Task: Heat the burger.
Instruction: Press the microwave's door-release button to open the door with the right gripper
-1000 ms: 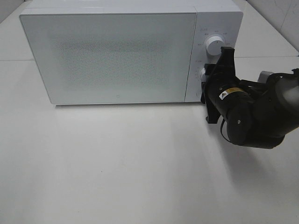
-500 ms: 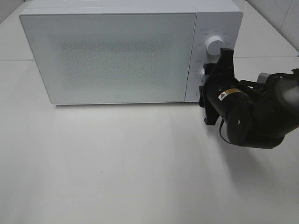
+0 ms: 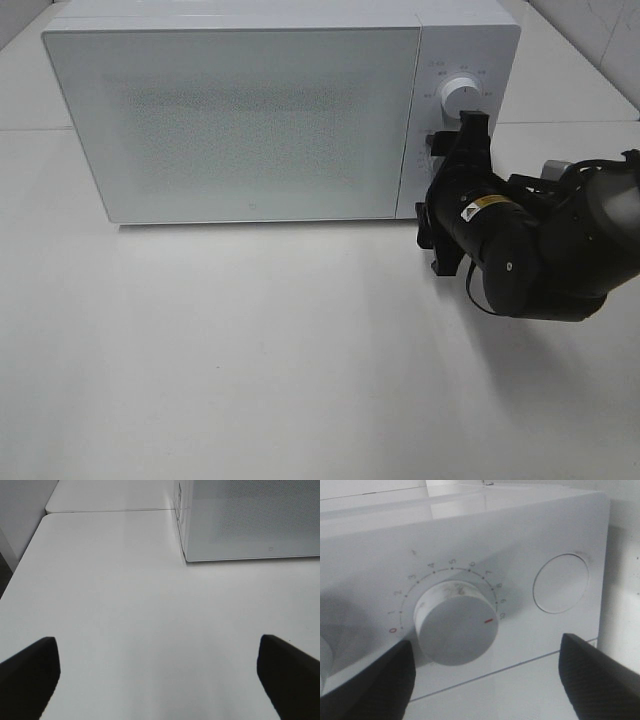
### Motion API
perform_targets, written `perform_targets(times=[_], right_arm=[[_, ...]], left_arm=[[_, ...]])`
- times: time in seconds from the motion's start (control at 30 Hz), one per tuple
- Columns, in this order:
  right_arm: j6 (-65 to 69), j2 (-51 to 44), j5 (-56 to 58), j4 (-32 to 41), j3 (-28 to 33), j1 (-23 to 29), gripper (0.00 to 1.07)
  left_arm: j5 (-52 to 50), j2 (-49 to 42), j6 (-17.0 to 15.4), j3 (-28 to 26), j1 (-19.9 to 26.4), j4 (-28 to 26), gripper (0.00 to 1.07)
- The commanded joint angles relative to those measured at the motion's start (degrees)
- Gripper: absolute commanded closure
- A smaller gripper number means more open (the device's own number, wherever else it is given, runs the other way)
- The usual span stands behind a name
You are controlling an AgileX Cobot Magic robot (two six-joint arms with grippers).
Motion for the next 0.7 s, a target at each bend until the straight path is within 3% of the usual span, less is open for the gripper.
perform_targets(times=[0.03, 0.7], right_arm=[[-0.5, -1.7, -3.8, -0.6, -1.9, -0.7, 0.31], [-1.0, -9.6, -4.1, -0.4, 8.8, -0.7, 0.31]], left_arm=[[-0.3, -1.1, -0.2, 0.1, 0.1, -0.4, 0.04], [-0.3, -1.1, -0.2, 0.1, 0.1, -0.4, 0.04]])
